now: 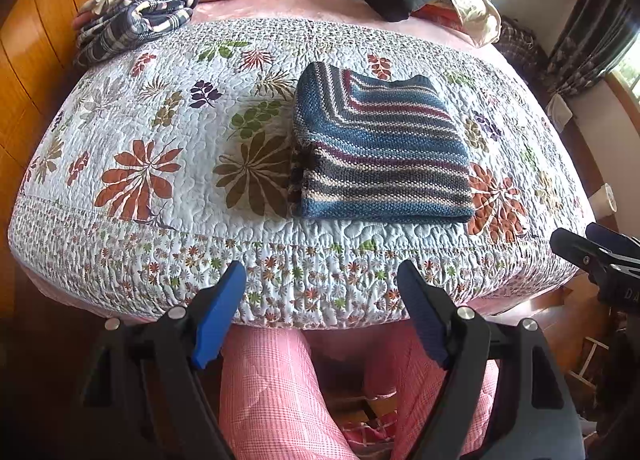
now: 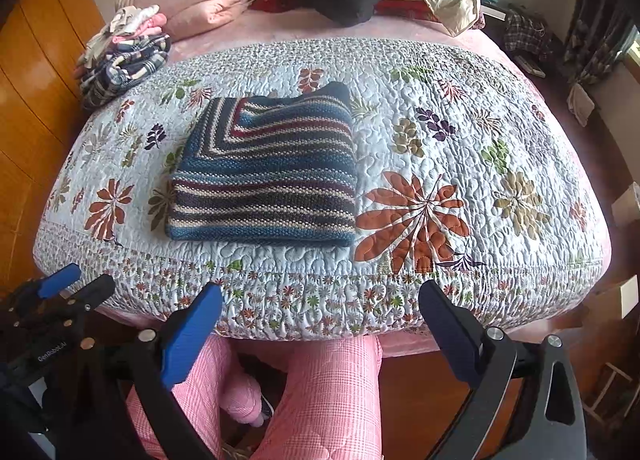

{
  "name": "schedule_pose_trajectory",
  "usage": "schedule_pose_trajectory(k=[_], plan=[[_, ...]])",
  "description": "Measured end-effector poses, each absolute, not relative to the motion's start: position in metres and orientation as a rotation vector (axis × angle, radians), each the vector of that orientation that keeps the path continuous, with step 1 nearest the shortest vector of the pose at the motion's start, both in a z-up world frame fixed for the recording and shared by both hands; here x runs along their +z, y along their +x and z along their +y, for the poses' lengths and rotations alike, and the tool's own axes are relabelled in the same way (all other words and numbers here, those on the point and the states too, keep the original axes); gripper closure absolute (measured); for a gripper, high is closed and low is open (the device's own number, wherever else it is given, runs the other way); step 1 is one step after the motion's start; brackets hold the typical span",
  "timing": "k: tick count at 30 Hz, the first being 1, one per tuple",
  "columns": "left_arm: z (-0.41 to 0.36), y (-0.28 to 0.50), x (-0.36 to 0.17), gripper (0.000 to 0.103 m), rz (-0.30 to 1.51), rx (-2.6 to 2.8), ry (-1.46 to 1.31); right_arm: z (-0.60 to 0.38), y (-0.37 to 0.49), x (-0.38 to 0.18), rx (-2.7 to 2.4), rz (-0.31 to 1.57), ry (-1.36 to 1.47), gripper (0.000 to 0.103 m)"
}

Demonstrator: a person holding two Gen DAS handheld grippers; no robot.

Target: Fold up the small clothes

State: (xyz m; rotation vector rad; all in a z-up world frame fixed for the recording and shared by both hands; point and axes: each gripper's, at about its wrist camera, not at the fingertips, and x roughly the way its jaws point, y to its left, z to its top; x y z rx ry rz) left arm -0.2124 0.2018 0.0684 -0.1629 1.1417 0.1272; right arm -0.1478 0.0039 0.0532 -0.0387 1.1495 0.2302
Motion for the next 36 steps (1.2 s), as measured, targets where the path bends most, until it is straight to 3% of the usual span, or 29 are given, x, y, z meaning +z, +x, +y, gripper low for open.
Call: schedule_pose_trajectory(k=[16,36], plan=[[0.19,-0.214,0.095,0.025,1.108,0.164,-0.109,0.009,-0.156,0.083,0.248,1.107,-0.041,0.004],[0.176,-0.201,0.089,0.025,1.13,0.163,-0.059,-0.003,-0.139,0.071,0.214,1.131,-0.032,0.004]])
